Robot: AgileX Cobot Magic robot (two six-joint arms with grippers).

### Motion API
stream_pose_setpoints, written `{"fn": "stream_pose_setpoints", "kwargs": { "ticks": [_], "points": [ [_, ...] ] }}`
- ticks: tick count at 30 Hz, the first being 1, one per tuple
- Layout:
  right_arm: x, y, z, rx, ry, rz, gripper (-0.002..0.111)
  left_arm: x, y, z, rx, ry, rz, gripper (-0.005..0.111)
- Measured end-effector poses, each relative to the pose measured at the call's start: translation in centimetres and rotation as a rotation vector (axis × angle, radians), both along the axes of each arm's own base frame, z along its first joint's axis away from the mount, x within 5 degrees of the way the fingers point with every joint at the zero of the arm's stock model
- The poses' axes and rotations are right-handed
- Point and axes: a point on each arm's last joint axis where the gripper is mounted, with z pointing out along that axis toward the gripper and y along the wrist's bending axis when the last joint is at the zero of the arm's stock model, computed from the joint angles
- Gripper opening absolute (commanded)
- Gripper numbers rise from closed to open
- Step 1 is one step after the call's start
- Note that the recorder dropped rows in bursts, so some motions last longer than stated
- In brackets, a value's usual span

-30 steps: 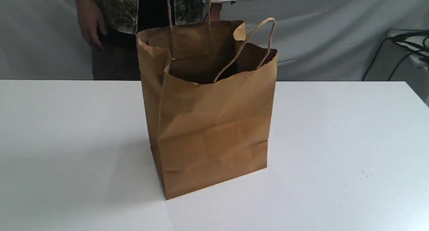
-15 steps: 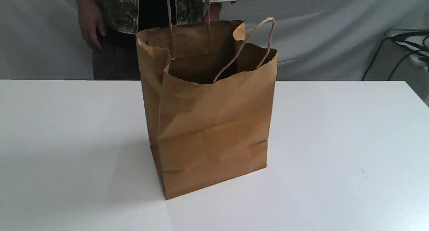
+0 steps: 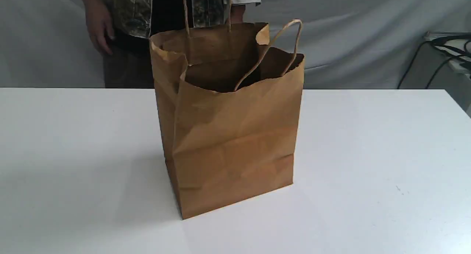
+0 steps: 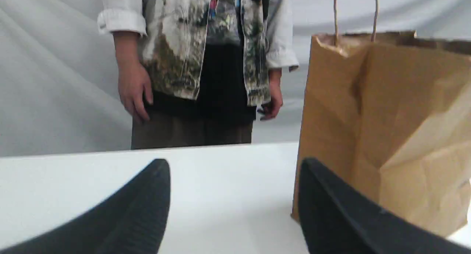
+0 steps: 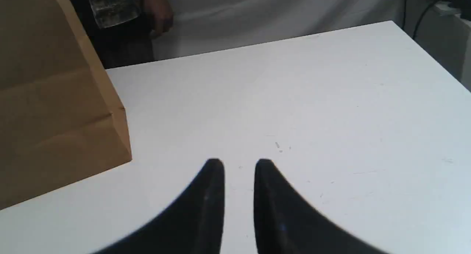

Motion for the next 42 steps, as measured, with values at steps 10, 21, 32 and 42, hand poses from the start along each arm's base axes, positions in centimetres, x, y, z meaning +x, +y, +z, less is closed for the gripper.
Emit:
{"fn": "stream_pose_setpoints", "kwargs": {
  "ticks": [10,21,32,42],
  "points": [
    [0.0,-0.3,0.0,0.001,0.0,-0.064,0.016,0.0,0.1,-1.2,0.121,0.102,0.007,0.054],
    [0.0,-0.6,0.0,0.001,0.0,-0.111,0.016,0.0,0.1,-0.8,0.157,0.052,0.013,0.054],
    [0.0,-0.6,0.0,0.001,0.0,-0.111,0.016,0.0,0.1,-0.8,0.159,0.049,0.013,0.054],
    [-0.1,-0.7,-0.2,-0.156,0.024,-0.079,0.016,0.0,0.1,-0.8,0.159,0.049,0.013,0.054]
  ]
}}
